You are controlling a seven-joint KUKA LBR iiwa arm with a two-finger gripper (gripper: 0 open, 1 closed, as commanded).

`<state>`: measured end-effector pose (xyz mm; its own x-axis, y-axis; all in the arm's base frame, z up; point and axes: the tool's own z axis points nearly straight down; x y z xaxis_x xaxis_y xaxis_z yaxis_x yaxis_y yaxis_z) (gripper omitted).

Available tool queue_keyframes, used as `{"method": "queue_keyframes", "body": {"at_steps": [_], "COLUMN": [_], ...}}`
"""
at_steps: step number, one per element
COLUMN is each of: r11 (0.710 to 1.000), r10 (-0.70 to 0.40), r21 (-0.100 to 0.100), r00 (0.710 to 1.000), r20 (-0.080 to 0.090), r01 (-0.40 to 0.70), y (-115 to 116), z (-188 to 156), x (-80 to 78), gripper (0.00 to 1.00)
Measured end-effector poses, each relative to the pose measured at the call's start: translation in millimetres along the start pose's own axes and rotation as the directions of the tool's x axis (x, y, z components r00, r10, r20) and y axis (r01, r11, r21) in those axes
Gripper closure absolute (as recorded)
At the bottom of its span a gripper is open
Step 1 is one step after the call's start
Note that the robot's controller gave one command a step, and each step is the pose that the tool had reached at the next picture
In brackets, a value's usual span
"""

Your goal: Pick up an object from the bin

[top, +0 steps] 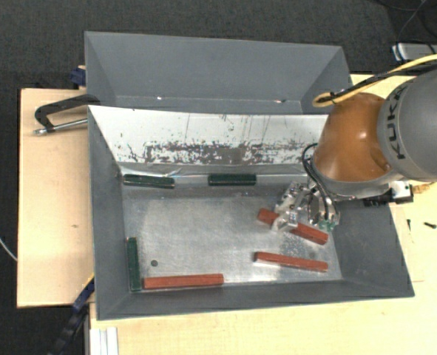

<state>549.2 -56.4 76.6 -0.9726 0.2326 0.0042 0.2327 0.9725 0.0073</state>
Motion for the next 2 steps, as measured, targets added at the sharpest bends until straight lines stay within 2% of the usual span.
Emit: {"method": "queue_keyframes", "body": {"at_steps": [2], "r11": [1.0], "r10": [0.0], "r21": [0.004], "r00": [1.0], "r20": [0.001], "r01": [0.0], "y": [-0.6], "z": [-7.3], "x": [1.6], "gripper": [1.0]}}
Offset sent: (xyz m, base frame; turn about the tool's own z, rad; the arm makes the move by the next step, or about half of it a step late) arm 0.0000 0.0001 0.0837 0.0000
